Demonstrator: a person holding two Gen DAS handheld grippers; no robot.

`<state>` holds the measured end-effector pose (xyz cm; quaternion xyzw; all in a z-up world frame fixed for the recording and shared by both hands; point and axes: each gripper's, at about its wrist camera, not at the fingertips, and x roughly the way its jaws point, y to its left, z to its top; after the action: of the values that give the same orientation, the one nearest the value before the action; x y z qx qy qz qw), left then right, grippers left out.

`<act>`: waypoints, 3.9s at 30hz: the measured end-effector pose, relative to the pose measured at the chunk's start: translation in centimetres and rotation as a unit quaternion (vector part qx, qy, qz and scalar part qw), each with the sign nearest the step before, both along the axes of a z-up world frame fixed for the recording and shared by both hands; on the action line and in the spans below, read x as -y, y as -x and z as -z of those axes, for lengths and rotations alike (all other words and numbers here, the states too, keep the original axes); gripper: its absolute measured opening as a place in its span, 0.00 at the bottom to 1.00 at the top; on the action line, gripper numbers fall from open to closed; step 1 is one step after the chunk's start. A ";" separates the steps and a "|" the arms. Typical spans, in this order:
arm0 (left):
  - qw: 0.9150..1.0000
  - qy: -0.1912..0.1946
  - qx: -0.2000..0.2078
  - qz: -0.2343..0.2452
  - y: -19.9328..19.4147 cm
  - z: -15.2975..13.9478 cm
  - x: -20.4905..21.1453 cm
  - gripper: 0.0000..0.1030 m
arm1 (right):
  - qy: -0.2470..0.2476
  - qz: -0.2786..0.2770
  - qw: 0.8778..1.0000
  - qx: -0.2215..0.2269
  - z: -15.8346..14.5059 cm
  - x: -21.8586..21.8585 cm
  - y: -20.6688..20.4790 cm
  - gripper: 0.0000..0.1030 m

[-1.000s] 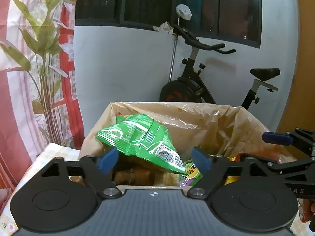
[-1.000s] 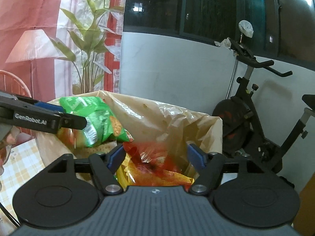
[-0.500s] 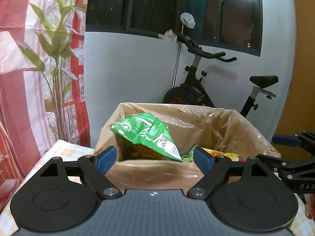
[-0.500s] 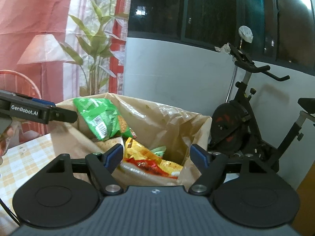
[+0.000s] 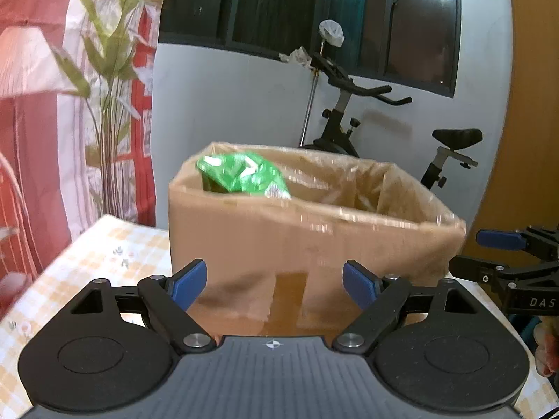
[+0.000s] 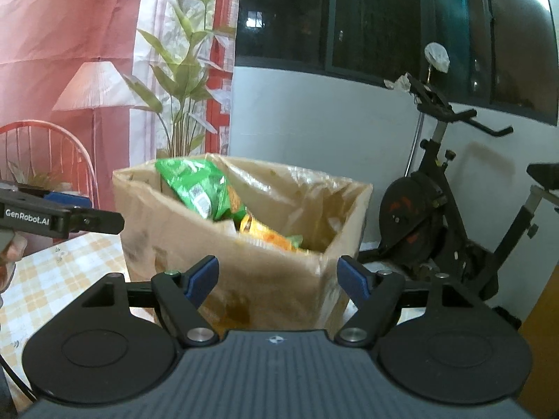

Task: Organize snacks
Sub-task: 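Move both tools back to the orange bread and nut packet, then grasp small nut packet with right tool while left tool grasps orange bread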

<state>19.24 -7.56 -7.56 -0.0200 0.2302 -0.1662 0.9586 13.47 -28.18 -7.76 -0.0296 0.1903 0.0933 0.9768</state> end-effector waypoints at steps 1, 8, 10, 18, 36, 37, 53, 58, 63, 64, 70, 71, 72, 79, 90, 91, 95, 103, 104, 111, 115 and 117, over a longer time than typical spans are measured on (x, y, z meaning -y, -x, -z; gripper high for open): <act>1.000 0.001 -0.002 0.000 0.1 0.4 -0.1 0.84 | -0.001 0.001 1.000 -0.003 0.3 0.0 0.2 0.75; 1.000 -0.008 -0.024 -0.003 0.5 3.2 -0.2 0.84 | -0.017 0.018 0.999 -0.032 3.4 0.8 1.4 0.75; 1.000 -0.008 -0.030 -0.004 0.5 4.0 -0.3 0.84 | -0.021 0.026 0.999 -0.040 4.2 1.3 1.7 0.75; 0.999 -0.011 -0.050 0.002 0.0 6.0 -0.1 0.84 | -0.029 0.055 0.996 -0.071 7.1 3.5 2.5 0.75; 0.995 -0.015 -0.077 0.055 -0.1 8.9 3.4 0.82 | -0.037 0.075 0.989 -0.125 12.5 5.8 3.2 0.75; 0.995 -0.014 -0.079 0.058 -0.2 9.0 3.6 0.81 | -0.040 0.075 0.988 -0.127 12.6 5.8 3.1 0.75; 0.990 -0.009 -0.102 0.096 -1.0 10.6 6.0 0.69 | -0.073 0.080 0.979 -0.174 15.4 4.9 1.1 0.52; 0.989 -0.007 -0.108 0.101 -1.3 11.0 6.5 0.68 | -0.076 0.088 0.978 -0.174 15.2 5.9 1.9 0.47; 0.988 -0.007 -0.108 0.111 -1.1 11.0 6.9 0.67 | -0.082 0.113 0.975 -0.175 15.0 6.9 2.2 0.42; 0.988 -0.007 -0.108 0.111 -1.2 11.1 7.0 0.67 | -0.082 0.114 0.974 -0.176 15.0 7.0 2.2 0.42; 0.988 -0.005 -0.111 0.110 -1.2 11.1 6.9 0.66 | -0.073 0.126 0.973 -0.179 14.7 7.7 2.7 0.42; 0.988 -0.005 -0.110 0.110 -1.2 11.1 6.9 0.66 | -0.074 0.129 0.972 -0.179 14.7 7.9 2.7 0.42; 0.988 -0.005 -0.110 0.110 -1.1 11.1 6.8 0.66 | -0.077 0.132 0.972 -0.178 14.6 8.0 2.8 0.42; 0.987 -0.006 -0.113 0.112 -1.2 11.2 7.1 0.65 | -0.093 0.153 0.972 -0.154 13.9 8.7 2.7 0.42; 0.987 -0.008 -0.114 0.115 -1.1 11.1 7.1 0.65 | -0.077 0.146 0.969 -0.182 15.3 7.3 1.1 0.38; 0.986 -0.008 -0.116 0.116 -1.2 11.1 7.2 0.65 | -0.074 0.145 0.970 -0.182 15.3 7.3 1.2 0.37; 0.984 -0.007 -0.120 0.132 -1.4 11.2 8.2 0.65 | -0.074 0.137 0.971 -0.181 15.3 7.5 1.7 0.21; 0.974 0.001 -0.116 0.195 -1.7 11.2 13.9 0.59 | -0.061 0.150 0.971 -0.175 15.2 9.1 3.0 0.18; 0.973 -0.003 -0.116 0.199 -1.8 11.3 14.6 0.58 | -0.059 0.152 0.971 -0.174 15.2 9.3 3.1 0.18; 0.969 -0.036 -0.126 0.209 -1.8 12.9 19.6 0.57 | -0.101 0.179 0.966 -0.155 15.7 11.7 4.3 0.18; 0.974 -0.064 -0.106 0.191 -1.8 13.4 21.2 0.57 | -0.105 0.172 0.968 -0.148 15.6 11.6 4.3 0.18; 0.974 -0.069 -0.106 0.189 -1.9 13.8 21.4 0.57 | -0.105 0.169 0.969 -0.147 15.6 11.5 4.4 0.18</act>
<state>21.12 -28.93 -21.34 0.0728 0.3409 -0.3252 0.8790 9.05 -39.65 -23.35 0.1200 0.3234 -0.0502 0.9373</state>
